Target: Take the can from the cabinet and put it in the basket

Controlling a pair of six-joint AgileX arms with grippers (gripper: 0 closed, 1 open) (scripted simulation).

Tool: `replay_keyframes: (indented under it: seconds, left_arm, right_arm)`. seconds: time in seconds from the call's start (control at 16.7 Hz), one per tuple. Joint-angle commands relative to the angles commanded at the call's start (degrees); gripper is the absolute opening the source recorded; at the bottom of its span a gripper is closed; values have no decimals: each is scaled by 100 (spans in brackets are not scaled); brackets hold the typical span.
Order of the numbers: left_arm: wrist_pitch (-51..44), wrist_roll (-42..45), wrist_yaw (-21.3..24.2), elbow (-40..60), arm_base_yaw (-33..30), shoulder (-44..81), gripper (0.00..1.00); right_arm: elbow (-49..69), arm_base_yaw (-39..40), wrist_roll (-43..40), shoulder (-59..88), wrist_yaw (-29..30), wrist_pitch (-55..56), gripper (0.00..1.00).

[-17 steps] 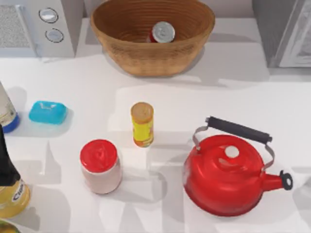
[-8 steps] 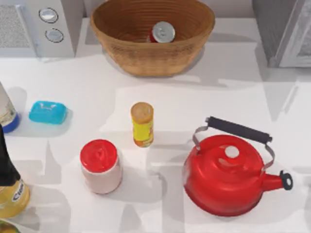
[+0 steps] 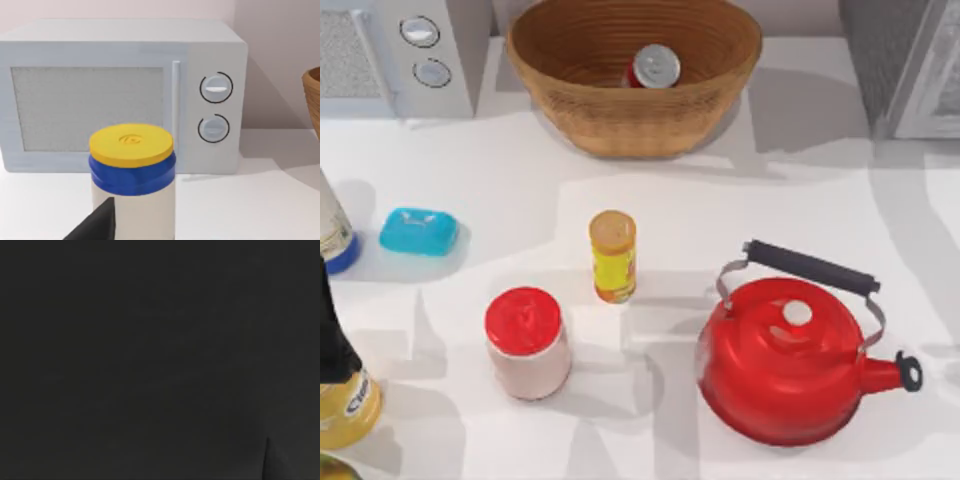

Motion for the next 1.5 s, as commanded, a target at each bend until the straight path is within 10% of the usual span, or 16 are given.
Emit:
replay_keyframes:
  seconds: [0.54, 1.5]
  left_arm:
    - [0, 0, 0, 0, 0, 0, 100]
    - [0, 0, 0, 0, 0, 0, 100]
  right_arm:
    - [-73, 711, -84, -244, 954, -60, 100]
    - [111, 222, -74, 187, 419, 293, 100]
